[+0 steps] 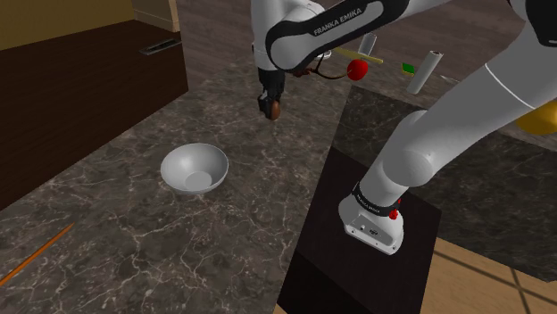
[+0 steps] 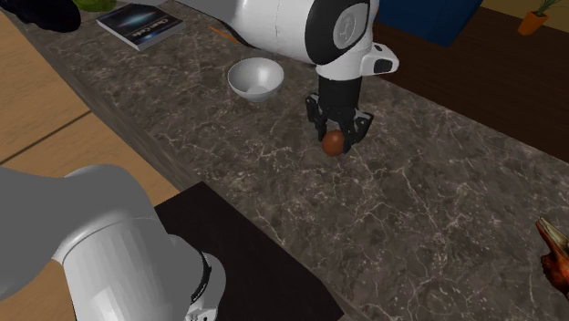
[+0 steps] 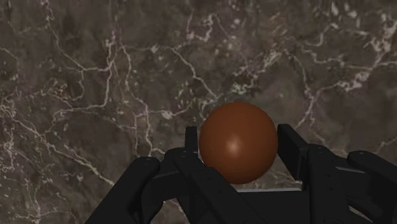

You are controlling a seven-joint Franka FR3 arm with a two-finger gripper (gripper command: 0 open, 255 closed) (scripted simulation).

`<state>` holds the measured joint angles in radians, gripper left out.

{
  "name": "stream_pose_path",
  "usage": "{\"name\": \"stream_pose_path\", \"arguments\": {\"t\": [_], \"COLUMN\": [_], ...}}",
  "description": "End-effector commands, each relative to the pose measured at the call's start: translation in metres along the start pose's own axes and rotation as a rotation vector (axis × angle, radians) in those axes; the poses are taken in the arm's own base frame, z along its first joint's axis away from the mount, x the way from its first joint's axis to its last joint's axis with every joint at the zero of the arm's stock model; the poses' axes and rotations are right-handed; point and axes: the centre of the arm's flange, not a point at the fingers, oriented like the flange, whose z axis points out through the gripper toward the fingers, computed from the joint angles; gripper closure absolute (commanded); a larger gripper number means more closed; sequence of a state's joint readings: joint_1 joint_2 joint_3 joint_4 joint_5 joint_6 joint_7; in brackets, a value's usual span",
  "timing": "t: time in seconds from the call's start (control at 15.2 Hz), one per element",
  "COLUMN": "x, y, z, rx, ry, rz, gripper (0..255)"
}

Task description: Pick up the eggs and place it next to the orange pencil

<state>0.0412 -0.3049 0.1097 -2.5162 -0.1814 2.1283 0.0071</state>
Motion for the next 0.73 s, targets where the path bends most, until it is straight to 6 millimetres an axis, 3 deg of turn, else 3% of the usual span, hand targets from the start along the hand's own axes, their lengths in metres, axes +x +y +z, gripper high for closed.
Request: {"name": "stream_pose_path", "arguments": {"t": [0.0, 0.66], "x": [-0.002, -0.007], "y": [0.002, 0.011], "z": [-0.012, -0.063], "rx": [0.000, 0.000], "ry": [0.000, 0.000], "rz": [0.000, 0.000], "gripper": [255, 255]}}
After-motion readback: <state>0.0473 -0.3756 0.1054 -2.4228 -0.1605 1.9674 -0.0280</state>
